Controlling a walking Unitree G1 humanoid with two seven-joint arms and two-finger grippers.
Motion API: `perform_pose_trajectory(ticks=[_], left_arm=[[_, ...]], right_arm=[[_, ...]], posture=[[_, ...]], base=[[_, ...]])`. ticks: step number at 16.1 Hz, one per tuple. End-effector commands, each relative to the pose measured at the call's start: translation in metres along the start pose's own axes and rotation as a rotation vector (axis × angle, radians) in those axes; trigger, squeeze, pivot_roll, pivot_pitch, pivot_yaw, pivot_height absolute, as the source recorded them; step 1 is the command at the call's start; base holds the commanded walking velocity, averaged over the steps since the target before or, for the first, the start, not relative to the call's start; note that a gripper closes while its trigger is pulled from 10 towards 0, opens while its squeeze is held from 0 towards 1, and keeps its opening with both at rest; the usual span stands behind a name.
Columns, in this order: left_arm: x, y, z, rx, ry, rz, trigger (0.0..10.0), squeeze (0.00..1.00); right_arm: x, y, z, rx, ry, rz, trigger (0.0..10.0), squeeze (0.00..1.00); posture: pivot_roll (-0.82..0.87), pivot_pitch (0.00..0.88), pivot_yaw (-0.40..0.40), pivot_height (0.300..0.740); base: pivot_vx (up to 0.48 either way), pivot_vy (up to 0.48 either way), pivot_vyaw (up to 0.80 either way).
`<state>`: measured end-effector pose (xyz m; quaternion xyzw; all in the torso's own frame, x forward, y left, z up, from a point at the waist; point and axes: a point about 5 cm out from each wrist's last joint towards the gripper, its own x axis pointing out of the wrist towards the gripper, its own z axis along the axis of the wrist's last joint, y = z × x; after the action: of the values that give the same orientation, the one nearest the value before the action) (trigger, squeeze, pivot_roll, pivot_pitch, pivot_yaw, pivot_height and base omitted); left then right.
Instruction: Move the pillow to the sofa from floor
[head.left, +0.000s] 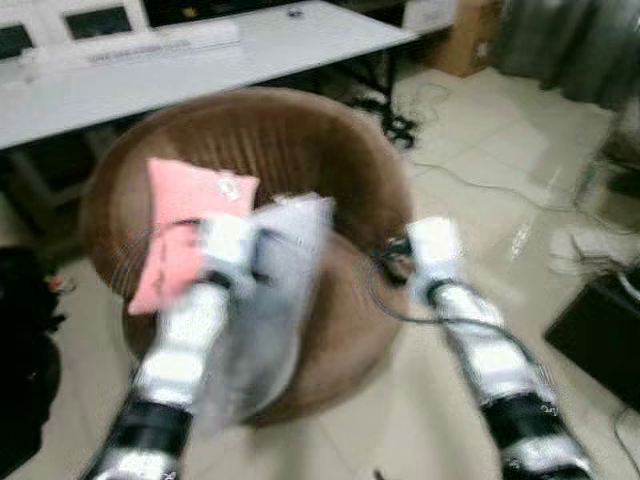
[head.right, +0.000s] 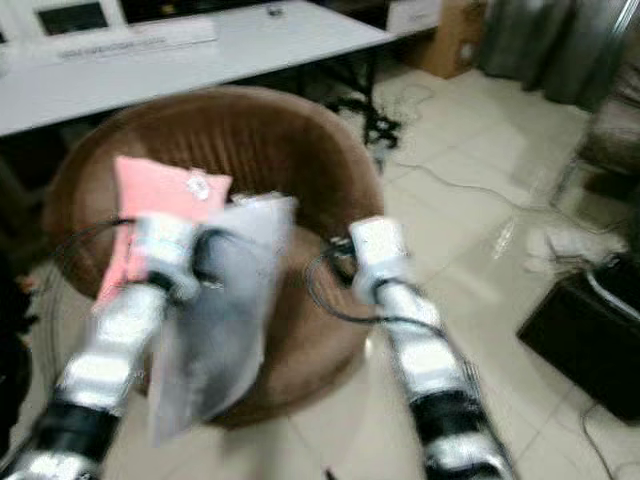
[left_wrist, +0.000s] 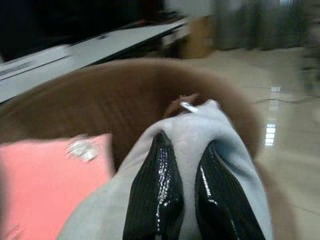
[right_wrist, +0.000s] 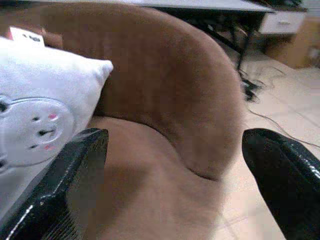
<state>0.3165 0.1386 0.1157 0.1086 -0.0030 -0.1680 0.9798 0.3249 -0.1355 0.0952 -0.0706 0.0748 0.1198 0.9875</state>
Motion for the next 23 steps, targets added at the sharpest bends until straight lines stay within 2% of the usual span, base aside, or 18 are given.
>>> perform_pose_trajectory(ticks=[1,3,6,7,8,9,13,14,17,19,20,23], left_arm=[[0.006,0.006,0.017,0.044,-0.070,-0.021,10.0,0.00],[0.015,-0.007,0.024,0.063,-0.091,-0.123,10.0,0.00],[0.025,-0.015,0.033,0.081,-0.116,-0.170,10.0,0.00],[0.029,-0.016,0.036,0.085,-0.125,-0.177,10.0,0.00],[0.044,-0.013,0.047,0.101,-0.143,-0.166,10.0,0.00],[0.052,-0.009,0.052,0.100,-0.145,-0.147,10.0,0.00],[0.065,-0.006,0.056,0.086,-0.141,-0.142,10.0,0.00],[0.072,-0.007,0.051,0.096,-0.090,-0.157,10.0,0.00],[0.077,-0.004,0.037,0.110,0.012,-0.101,10.0,0.00],[0.075,0.005,0.023,0.084,0.110,-0.002,10.0,0.00],[0.072,0.013,0.012,0.074,0.188,0.066,10.0,0.00],[0.065,0.027,-0.003,0.087,0.279,0.153,10.0,0.00]], right_arm=[[0.004,0.011,0.010,-0.003,-0.037,0.039,10.0,0.00],[0.003,0.012,0.011,-0.005,-0.045,0.063,10.0,0.00],[0.001,0.013,0.013,-0.003,-0.069,0.092,10.0,0.00],[0.000,0.013,0.015,-0.007,-0.082,0.111,10.0,0.00],[-0.004,0.012,0.017,-0.029,-0.105,0.151,10.0,0.00],[-0.005,0.009,0.019,-0.041,-0.111,0.164,10.0,0.00],[-0.009,0.007,0.019,-0.071,-0.111,0.207,10.0,0.00],[-0.013,0.009,0.017,-0.102,-0.098,0.239,10.0,0.00],[-0.020,0.014,0.012,-0.128,-0.074,0.273,10.0,0.00],[-0.028,0.018,0.008,-0.161,-0.051,0.314,10.0,0.00],[-0.033,0.020,0.007,-0.179,-0.032,0.340,10.0,0.00],[-0.038,0.025,0.002,-0.219,0.011,0.380,10.0,0.00]], posture=[[0.07,0.000,0.037,0.740],[0.07,0.000,0.037,0.740],[0.06,0.000,0.038,0.740],[0.05,0.000,0.041,0.740],[0.03,0.000,0.041,0.740],[0.03,0.000,0.038,0.740],[0.02,0.000,0.030,0.740],[0.00,0.000,0.031,0.740],[-0.03,0.000,0.035,0.740],[-0.07,0.000,0.028,0.740],[-0.08,0.000,0.024,0.740],[-0.12,0.000,0.017,0.740]], base=[[0.472,0.000,0.00],[0.471,0.000,0.00],[0.466,0.000,0.00],[0.458,0.000,0.00],[0.442,0.000,0.00],[0.435,0.000,0.00],[0.285,0.000,0.00],[0.000,0.000,0.00],[0.000,0.000,0.00],[0.000,0.000,0.00],[0.000,0.000,0.00],[0.000,0.000,0.00]])
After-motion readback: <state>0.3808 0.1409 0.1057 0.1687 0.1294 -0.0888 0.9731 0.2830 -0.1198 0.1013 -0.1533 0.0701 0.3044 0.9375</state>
